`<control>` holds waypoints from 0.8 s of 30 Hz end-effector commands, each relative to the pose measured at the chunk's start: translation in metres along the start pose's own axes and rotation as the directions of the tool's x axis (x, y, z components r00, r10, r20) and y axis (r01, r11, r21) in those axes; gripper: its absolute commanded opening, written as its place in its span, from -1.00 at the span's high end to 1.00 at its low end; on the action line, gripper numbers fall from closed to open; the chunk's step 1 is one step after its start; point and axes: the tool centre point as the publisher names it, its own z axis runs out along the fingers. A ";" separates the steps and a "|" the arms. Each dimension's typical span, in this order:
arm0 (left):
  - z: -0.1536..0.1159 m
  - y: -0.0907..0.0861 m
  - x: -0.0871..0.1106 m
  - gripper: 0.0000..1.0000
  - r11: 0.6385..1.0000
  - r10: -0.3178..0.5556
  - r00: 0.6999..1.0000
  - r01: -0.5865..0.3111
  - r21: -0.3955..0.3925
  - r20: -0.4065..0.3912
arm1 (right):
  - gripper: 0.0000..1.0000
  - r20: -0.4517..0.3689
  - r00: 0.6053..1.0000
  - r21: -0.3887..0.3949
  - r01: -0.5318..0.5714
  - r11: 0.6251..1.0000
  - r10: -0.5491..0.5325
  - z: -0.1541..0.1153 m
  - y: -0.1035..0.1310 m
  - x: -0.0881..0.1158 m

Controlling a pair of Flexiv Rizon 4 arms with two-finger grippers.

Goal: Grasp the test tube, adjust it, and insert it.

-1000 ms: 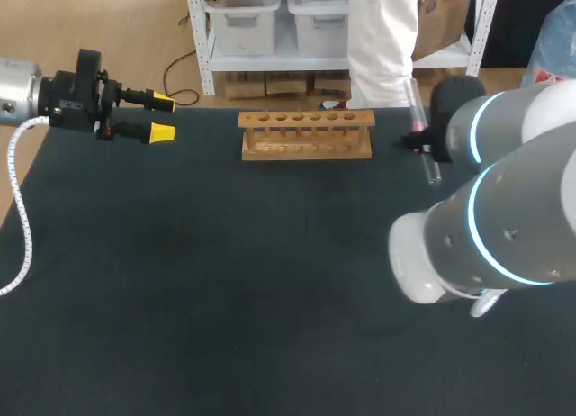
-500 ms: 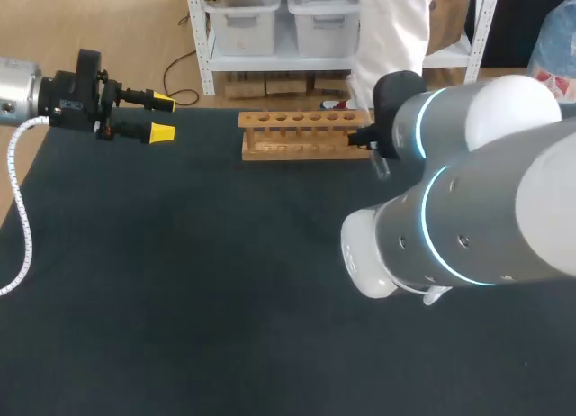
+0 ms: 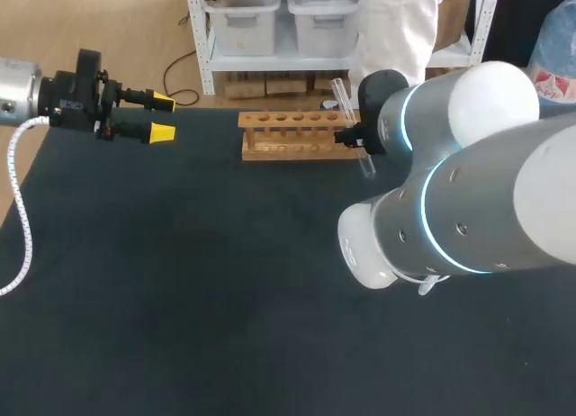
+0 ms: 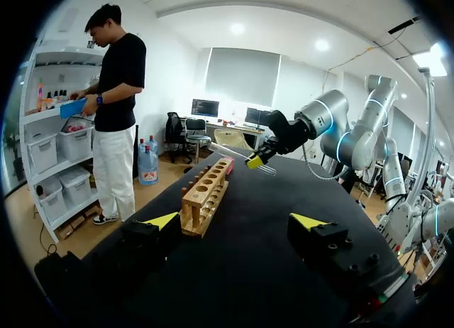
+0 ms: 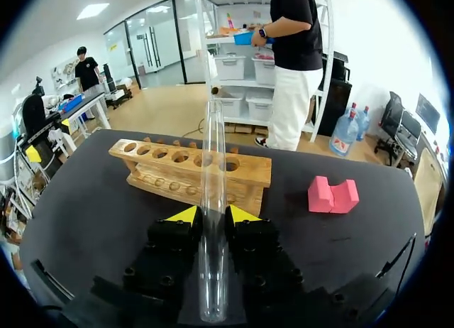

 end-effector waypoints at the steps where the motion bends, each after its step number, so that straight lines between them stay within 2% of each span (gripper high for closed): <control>1: 0.000 0.000 0.001 -1.00 1.000 0.003 1.000 -0.003 0.000 0.003 | 1.00 -0.008 1.000 0.037 -0.015 0.999 0.015 0.006 0.008 -0.004; 11: 0.000 0.000 0.001 -1.00 1.000 0.003 1.000 -0.003 0.000 0.003 | 1.00 -0.028 0.999 0.070 -0.041 0.997 0.043 0.019 0.013 -0.005; 24: 0.000 0.000 0.001 -1.00 1.000 0.003 1.000 -0.003 0.000 0.003 | 1.00 -0.063 0.996 0.058 -0.056 0.997 0.059 0.030 0.013 -0.001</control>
